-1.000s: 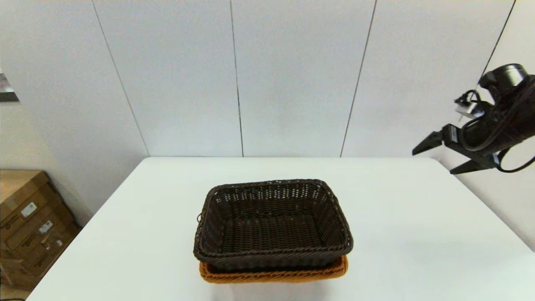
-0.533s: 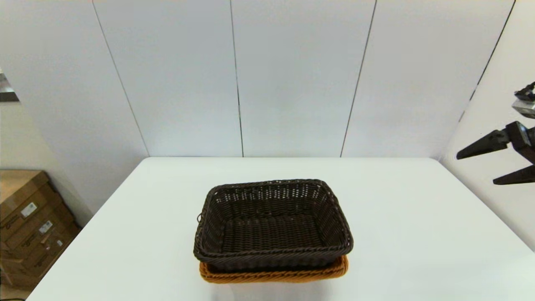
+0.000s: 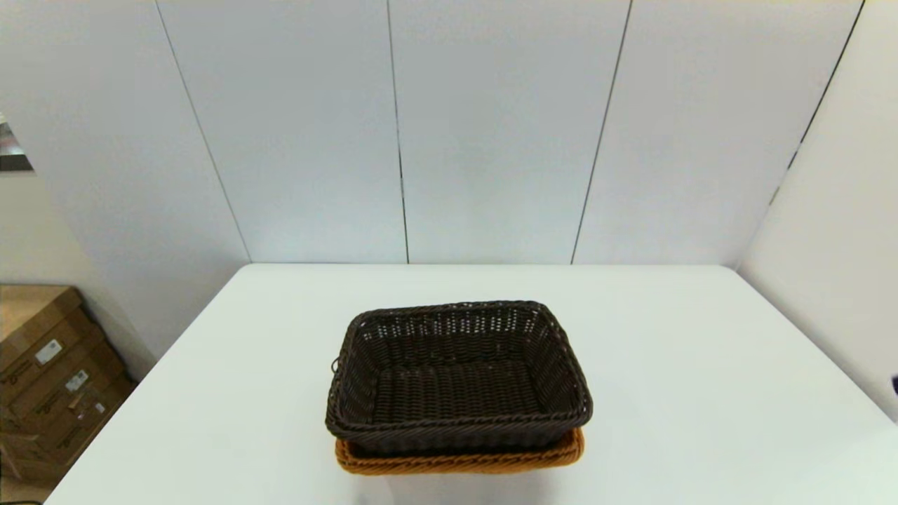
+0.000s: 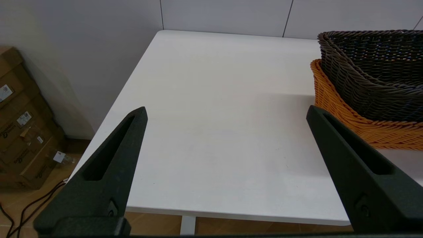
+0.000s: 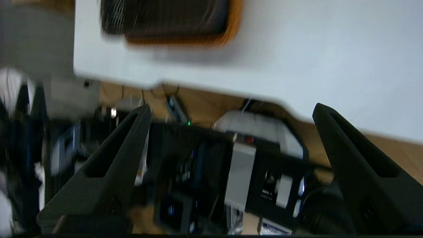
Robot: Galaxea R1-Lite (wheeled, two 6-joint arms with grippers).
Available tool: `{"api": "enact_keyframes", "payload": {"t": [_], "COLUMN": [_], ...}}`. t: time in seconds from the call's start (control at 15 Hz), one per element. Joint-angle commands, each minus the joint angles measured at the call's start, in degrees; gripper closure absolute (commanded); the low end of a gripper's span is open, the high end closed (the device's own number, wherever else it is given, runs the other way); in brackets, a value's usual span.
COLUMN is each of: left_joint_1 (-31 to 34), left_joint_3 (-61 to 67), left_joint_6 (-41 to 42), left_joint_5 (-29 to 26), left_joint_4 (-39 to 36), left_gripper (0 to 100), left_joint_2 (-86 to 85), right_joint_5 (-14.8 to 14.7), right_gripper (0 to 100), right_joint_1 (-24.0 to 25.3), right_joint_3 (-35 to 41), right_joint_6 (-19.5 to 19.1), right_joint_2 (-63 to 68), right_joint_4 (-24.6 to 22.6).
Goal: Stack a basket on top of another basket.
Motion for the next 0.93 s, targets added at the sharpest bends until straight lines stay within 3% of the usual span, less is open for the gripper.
{"api": "enact_keyframes", "payload": {"t": [0.07, 0.4, 0.67, 0.93], "left_joint_1": [0.0, 0.0, 0.0, 0.0], "left_joint_3": [0.0, 0.0, 0.0, 0.0], "left_joint_6": [0.0, 0.0, 0.0, 0.0], "left_joint_5": [0.1, 0.1, 0.1, 0.1], "left_joint_4": [0.0, 0.0, 0.0, 0.0], "left_gripper": [0, 0, 0, 0], "left_joint_2": [0.0, 0.0, 0.0, 0.0], "right_joint_5": [0.7, -0.3, -0.4, -6.4], "right_gripper": [0, 0, 0, 0], "right_joint_1": [8.8, 8.9, 13.2, 12.5], "right_joint_3": [9.9, 14.8, 18.3, 19.7], "right_joint_6": [-0.2, 1.5, 4.3, 5.3], "right_joint_2": [-17.6, -34.0, -41.7, -49.6], "right_joint_4": [3.6, 3.2, 3.3, 2.8]}}
